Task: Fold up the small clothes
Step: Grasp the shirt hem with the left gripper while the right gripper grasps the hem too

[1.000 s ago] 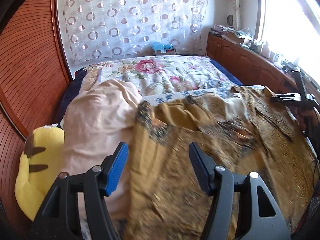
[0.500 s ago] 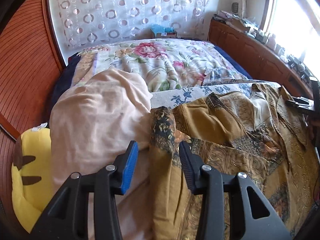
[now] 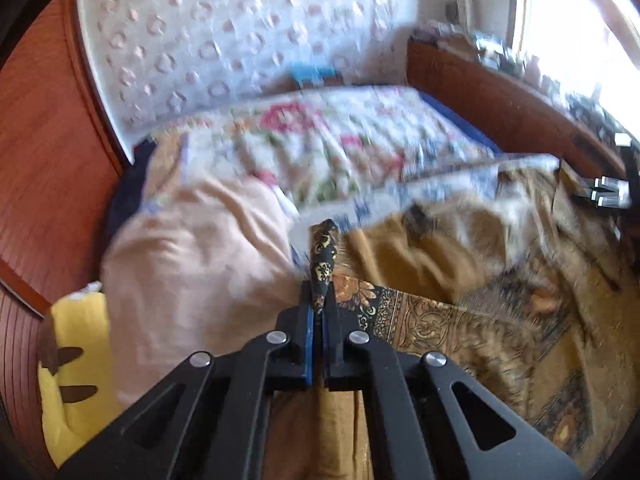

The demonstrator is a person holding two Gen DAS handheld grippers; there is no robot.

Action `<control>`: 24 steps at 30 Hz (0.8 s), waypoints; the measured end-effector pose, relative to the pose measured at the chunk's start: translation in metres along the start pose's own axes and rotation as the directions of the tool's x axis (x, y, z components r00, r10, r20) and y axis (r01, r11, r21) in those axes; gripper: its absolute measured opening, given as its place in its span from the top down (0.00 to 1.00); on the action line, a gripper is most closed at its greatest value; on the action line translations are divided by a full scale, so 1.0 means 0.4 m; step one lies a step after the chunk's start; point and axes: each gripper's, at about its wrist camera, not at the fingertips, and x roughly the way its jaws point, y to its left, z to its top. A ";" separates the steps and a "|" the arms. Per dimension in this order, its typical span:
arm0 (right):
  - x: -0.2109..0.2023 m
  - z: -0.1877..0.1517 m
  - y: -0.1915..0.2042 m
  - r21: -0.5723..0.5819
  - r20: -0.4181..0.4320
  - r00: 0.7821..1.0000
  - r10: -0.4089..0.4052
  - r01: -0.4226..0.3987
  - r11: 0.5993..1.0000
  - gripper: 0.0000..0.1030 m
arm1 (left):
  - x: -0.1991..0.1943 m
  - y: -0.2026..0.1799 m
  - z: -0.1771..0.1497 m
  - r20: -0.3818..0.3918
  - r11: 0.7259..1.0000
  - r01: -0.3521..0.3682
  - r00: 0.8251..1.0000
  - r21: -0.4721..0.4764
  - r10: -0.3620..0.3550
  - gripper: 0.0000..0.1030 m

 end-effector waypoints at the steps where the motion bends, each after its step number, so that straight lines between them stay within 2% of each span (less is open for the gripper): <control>1: 0.000 0.000 -0.002 -0.005 -0.001 1.000 -0.004 0.004 1.000 0.41 | -0.020 0.009 0.006 0.023 1.000 0.000 1.000 -0.013 0.001 1.00; 5: 0.008 0.016 -0.008 -0.018 -0.032 0.999 0.008 -0.009 1.000 0.45 | -0.084 0.040 0.017 0.083 0.999 0.003 0.997 -0.048 0.001 1.00; 8: 0.020 0.036 -0.006 -0.018 -0.044 0.999 0.005 -0.006 1.000 0.59 | -0.105 0.037 0.012 0.097 0.999 0.028 0.995 -0.043 -0.024 1.00; 10: 0.020 0.046 0.016 -0.036 -0.044 0.999 0.004 -0.006 0.999 0.95 | -0.121 0.021 0.003 0.118 0.996 0.077 0.990 -0.040 -0.072 1.00; 12: -0.001 0.044 0.047 -0.081 -0.006 0.999 -0.032 0.031 0.996 0.97 | -0.144 0.009 -0.007 0.132 0.996 0.085 0.988 -0.039 -0.079 1.00; 16: -0.083 0.031 0.098 -0.083 0.079 0.997 -0.021 0.028 0.996 0.98 | -0.235 -0.020 -0.035 0.191 0.992 0.124 0.975 -0.031 -0.116 1.00; 20: -0.196 0.000 0.128 -0.058 0.160 0.987 0.015 -0.006 0.998 0.99 | -0.330 -0.060 -0.093 0.239 0.988 0.152 0.961 -0.025 -0.142 1.00; 24: -0.317 -0.059 0.153 -0.045 0.230 0.972 0.057 -0.047 0.998 0.99 | -0.421 -0.099 -0.188 0.266 0.986 0.167 0.951 -0.016 -0.156 1.00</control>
